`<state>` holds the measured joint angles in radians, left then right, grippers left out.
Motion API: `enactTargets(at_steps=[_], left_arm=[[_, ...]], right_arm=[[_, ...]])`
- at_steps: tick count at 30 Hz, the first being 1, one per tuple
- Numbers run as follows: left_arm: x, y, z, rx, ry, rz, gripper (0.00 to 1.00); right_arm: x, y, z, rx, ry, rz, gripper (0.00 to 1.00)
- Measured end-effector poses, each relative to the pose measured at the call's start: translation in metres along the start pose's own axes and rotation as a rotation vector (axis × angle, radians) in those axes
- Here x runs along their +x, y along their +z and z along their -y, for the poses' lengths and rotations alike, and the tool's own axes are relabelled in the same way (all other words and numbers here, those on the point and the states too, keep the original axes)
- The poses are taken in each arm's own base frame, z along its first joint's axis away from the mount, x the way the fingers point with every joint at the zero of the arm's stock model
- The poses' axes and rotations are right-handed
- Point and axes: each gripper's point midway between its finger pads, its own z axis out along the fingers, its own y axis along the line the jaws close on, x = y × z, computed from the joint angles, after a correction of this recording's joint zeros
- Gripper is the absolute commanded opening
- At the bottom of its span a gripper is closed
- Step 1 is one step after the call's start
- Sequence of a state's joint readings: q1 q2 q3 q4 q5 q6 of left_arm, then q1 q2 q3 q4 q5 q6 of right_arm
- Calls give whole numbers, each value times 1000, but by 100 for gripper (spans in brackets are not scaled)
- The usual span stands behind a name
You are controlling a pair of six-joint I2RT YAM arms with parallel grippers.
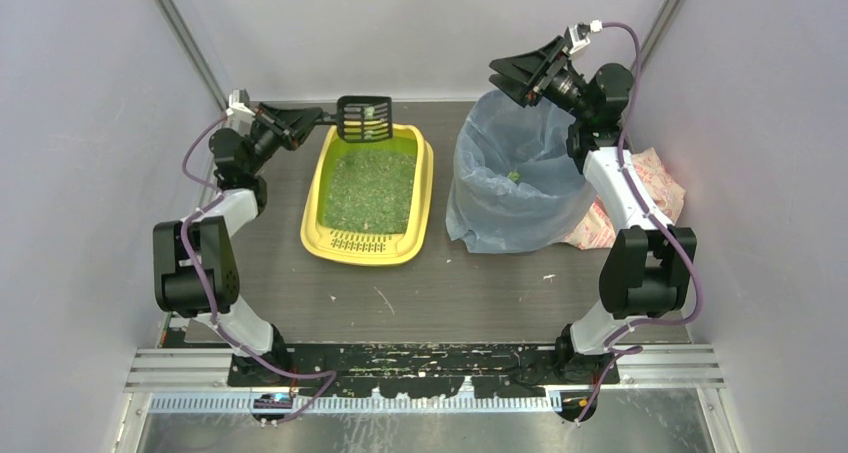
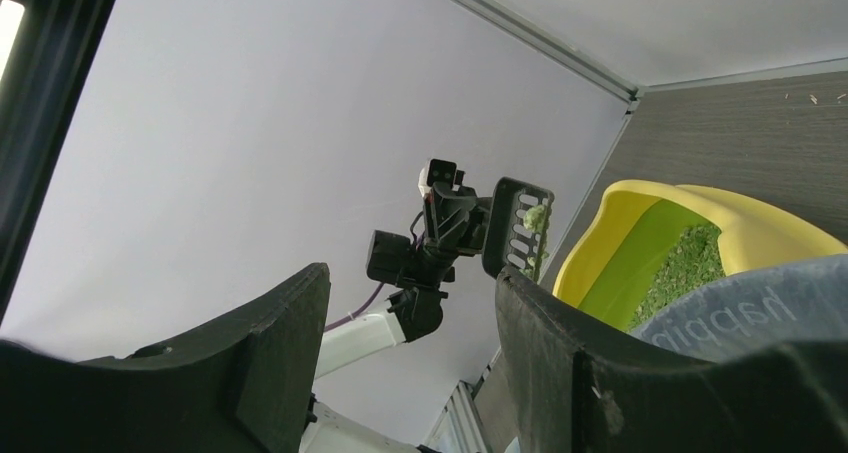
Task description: Clean the litter box
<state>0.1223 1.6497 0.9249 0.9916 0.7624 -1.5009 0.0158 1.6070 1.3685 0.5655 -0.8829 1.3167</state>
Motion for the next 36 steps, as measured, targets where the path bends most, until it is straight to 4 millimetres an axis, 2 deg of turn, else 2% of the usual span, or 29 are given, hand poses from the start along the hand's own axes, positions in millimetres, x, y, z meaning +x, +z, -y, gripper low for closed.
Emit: enactTargets(at_steps=[4, 6, 10, 13, 16, 17, 20, 24, 30, 33, 36], left_arm=[[0, 18, 7, -47, -59, 20, 0], [1, 31, 18, -59, -68, 16, 0], [11, 62, 59, -37, -44, -20, 0], [29, 85, 96, 21, -20, -67, 0], [49, 107, 119, 61, -11, -110, 0], [51, 116, 123, 66, -8, -117, 0], [75, 136, 125, 69, -10, -165, 0], [101, 160, 113, 34, 20, -213, 0], [132, 180, 100, -7, 120, -278, 0], [142, 185, 108, 13, 179, -302, 0], [152, 189, 124, 62, 264, -331, 0]], right_arm=[[-1, 1, -2, -11, 16, 2, 66], [-3, 0, -6, -24, 21, 9, 67], [-21, -7, -21, -75, 39, 65, 67], [-42, -17, -36, -135, 50, 135, 67], [-59, -27, -50, -184, 66, 190, 67], [-64, -31, -54, -202, 70, 209, 67], [-79, -44, -70, -262, 82, 262, 67], [-88, -58, -82, -321, 86, 302, 67], [-88, -64, -75, -306, 106, 309, 67], [-84, -64, -73, -293, 108, 300, 67], [-82, -64, -73, -289, 99, 293, 67]])
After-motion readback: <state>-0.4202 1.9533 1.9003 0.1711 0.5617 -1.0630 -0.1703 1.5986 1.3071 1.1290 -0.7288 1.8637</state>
